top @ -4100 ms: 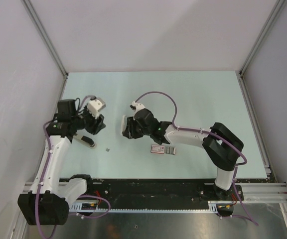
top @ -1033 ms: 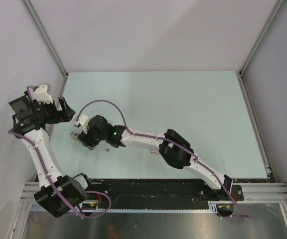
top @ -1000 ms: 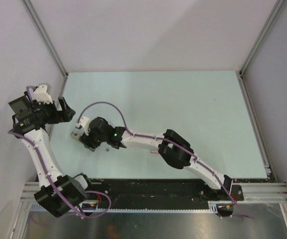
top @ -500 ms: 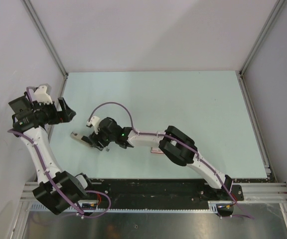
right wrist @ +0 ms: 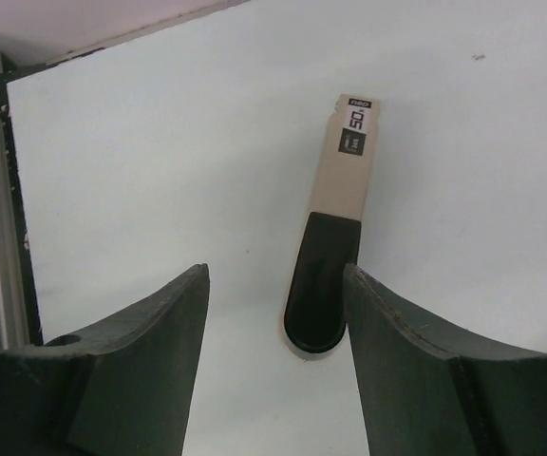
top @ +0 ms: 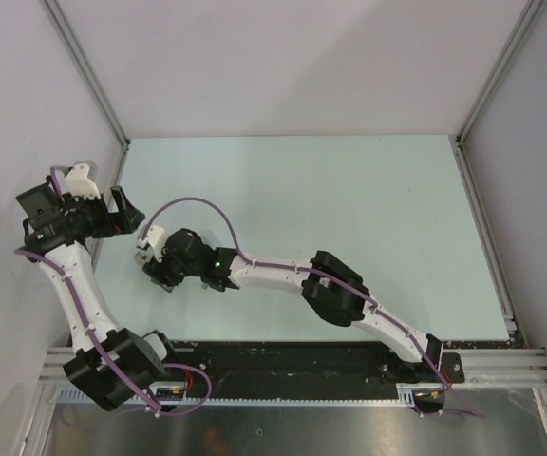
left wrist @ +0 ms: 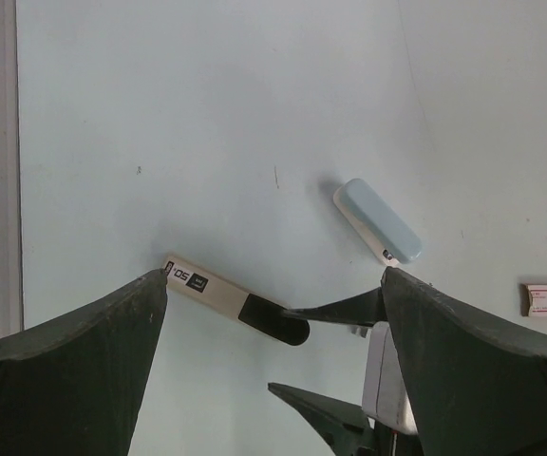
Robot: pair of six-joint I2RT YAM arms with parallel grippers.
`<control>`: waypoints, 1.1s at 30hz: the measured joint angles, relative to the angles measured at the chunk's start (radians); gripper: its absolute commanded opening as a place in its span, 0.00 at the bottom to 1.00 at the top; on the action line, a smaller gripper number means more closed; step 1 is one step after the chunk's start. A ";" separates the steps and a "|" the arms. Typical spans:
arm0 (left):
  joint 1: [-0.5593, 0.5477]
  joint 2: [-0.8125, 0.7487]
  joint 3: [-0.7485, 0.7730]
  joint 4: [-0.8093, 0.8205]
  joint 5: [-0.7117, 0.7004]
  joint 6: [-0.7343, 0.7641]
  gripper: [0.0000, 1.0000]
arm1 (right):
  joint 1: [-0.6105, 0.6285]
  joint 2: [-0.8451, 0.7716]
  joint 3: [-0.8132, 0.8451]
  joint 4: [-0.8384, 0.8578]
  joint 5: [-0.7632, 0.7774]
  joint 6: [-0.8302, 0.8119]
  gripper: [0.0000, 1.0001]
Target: Unload the staples from the stapler
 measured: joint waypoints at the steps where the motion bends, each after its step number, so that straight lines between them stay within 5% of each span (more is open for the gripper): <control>1: 0.000 -0.002 0.000 -0.003 0.001 0.000 0.99 | 0.000 0.006 0.014 -0.006 0.009 -0.002 0.62; 27: 0.004 -0.037 0.001 -0.034 0.008 0.009 0.99 | 0.010 0.100 0.077 -0.079 0.147 -0.011 0.45; 33: 0.007 -0.038 0.000 -0.036 0.009 0.011 0.99 | 0.012 0.100 0.085 -0.078 0.148 -0.008 0.34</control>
